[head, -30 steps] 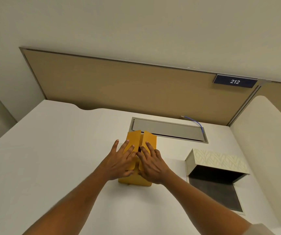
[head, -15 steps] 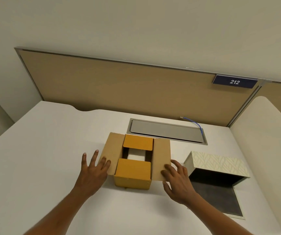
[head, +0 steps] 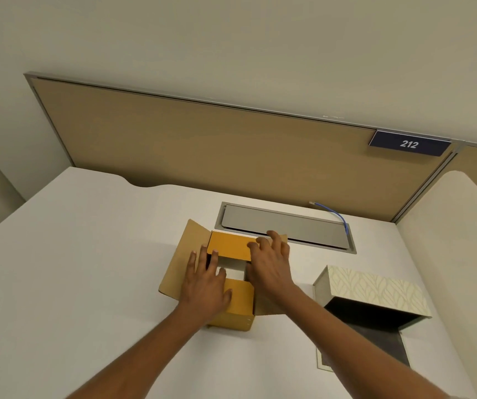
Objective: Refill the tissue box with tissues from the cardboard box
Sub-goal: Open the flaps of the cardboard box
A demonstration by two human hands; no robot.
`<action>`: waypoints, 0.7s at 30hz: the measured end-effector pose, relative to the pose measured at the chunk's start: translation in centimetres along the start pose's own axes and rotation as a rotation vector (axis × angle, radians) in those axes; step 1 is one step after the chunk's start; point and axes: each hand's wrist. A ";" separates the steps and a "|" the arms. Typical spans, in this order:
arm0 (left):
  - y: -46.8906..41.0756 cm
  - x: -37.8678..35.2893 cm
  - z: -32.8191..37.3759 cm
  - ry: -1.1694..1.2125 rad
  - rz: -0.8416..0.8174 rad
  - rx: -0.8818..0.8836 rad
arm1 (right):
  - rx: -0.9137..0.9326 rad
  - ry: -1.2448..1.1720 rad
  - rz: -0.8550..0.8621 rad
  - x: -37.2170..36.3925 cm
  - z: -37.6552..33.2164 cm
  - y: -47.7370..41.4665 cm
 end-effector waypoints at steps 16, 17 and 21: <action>7.1 -0.2 -0.6 0.192 0.381 0.026 | -0.022 -0.261 -0.184 -1.9 5.3 -8.7; 7.6 -1.2 -0.5 0.177 0.362 0.013 | -0.054 -0.285 -0.170 -1.9 5.6 -9.3; 8.5 -4.6 -0.5 0.128 0.274 -0.025 | -0.128 -0.287 -0.153 -2.5 6.1 -11.9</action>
Point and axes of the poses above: each hand's wrist, its own y-axis away from the middle knuckle, its own x-axis out of the back of the hand, z = x × y, and after that the axes turned 4 degrees about x, right-handed
